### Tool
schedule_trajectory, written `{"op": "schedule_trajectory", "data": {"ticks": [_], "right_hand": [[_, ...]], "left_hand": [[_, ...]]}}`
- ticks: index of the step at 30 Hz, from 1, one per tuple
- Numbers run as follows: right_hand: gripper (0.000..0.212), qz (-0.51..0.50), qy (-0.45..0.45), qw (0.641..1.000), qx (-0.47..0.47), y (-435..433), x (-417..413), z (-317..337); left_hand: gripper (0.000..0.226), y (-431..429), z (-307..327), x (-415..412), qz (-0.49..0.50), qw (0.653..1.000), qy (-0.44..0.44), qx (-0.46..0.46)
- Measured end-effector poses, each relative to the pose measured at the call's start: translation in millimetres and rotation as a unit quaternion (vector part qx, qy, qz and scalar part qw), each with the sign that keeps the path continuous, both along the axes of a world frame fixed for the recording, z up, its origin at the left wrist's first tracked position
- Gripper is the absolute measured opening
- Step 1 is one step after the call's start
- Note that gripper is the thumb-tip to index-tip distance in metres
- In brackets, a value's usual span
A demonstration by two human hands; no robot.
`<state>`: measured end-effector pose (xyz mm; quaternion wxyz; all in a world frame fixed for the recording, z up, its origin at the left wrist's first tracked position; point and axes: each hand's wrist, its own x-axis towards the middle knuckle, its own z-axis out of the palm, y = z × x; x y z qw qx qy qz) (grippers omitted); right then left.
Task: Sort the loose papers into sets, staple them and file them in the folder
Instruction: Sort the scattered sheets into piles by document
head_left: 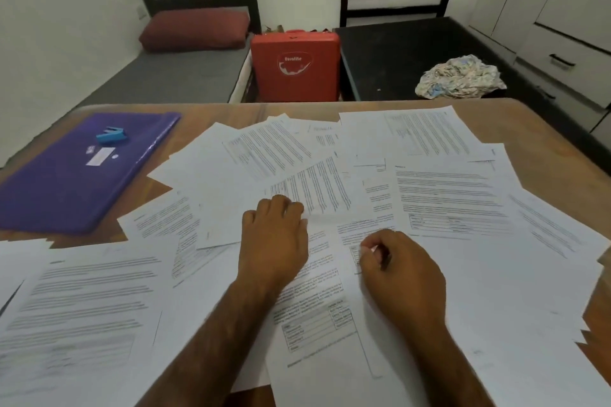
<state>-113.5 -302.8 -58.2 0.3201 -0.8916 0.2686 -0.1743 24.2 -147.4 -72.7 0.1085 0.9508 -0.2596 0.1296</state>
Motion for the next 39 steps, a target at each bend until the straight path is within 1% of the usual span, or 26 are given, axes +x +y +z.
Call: {"op": "schedule_trajectory", "data": {"ticks": [4,6,7,9,10,15,17,18,20,22,25,28,30,32,33,34,35,36,37,38,39], "right_hand": [[0.007,0.003,-0.024,1.000,0.015,-1,-1,-1],[0.009,-0.004,-0.057,0.998,0.039,0,-4,2],[0.009,-0.015,-0.084,0.996,0.036,-2,-6,6],[0.010,-0.049,-0.120,0.991,-0.025,-11,-10,14],[0.015,-0.064,-0.112,0.990,-0.061,-20,-13,18],[0.063,-0.122,0.025,0.986,-0.114,-68,-25,24],[0.080,-0.112,0.105,0.980,-0.126,-76,-29,17],[0.085,-0.099,0.148,0.976,-0.125,-76,-30,12],[0.087,-0.076,0.219,0.965,-0.125,-72,-31,3],[0.084,-0.068,0.243,0.960,-0.121,-70,-30,-2],[0.078,-0.075,0.231,0.961,-0.128,-71,-29,-4],[0.072,-0.083,0.214,0.964,-0.133,-71,-30,-1],[0.074,-0.086,0.202,0.966,-0.134,-66,-31,7],[0.074,-0.073,0.188,0.971,-0.128,-54,-30,24],[0.072,-0.063,0.177,0.974,-0.123,-45,-29,33],[0.070,-0.052,0.166,0.977,-0.120,-35,-28,43],[0.069,-0.038,0.153,0.980,-0.118,-21,-27,54],[0.069,-0.020,0.142,0.983,-0.119,-6,-26,64],[0.071,0.003,0.134,0.984,-0.120,11,-26,72],[0.074,0.029,0.129,0.984,-0.123,29,-26,78],[0.078,0.059,0.125,0.983,-0.121,44,-27,80]], "left_hand": [[0.037,1,0,-1,-0.008,1.000,0.014,0.004],[0.039,2,-1,-2,-0.017,1.000,0.008,0.002],[0.040,2,-1,-2,-0.023,1.000,0.005,-0.003],[0.041,3,-1,-1,-0.027,1.000,-0.003,-0.014],[0.042,2,-1,-2,-0.028,0.999,-0.006,-0.015],[0.038,2,1,-4,-0.030,0.999,-0.019,-0.023],[0.036,2,0,-3,-0.030,0.999,-0.025,-0.021],[0.035,1,0,-3,-0.030,0.999,-0.027,-0.017],[0.035,1,1,-3,-0.030,0.999,-0.034,-0.012],[0.034,0,2,-4,-0.032,0.998,-0.040,-0.019],[0.033,1,1,-4,-0.033,0.998,-0.045,-0.016],[0.035,1,4,-5,-0.027,0.999,-0.032,0.015],[0.040,0,11,-7,-0.027,0.998,-0.015,0.049],[0.046,-2,24,-8,-0.029,0.997,0.022,0.064],[0.048,-3,32,-10,-0.032,0.998,0.049,0.039],[0.049,-6,43,-14,-0.038,0.995,0.085,-0.022],[0.049,-8,56,-21,-0.049,0.981,0.147,-0.118],[0.050,-10,71,-30,-0.068,0.935,0.248,-0.243],[0.050,-12,85,-41,-0.088,0.849,0.366,-0.370],[0.050,-13,95,-48,-0.092,0.766,0.452,-0.449],[0.048,-12,102,-53,-0.093,0.711,0.491,-0.495]]}}
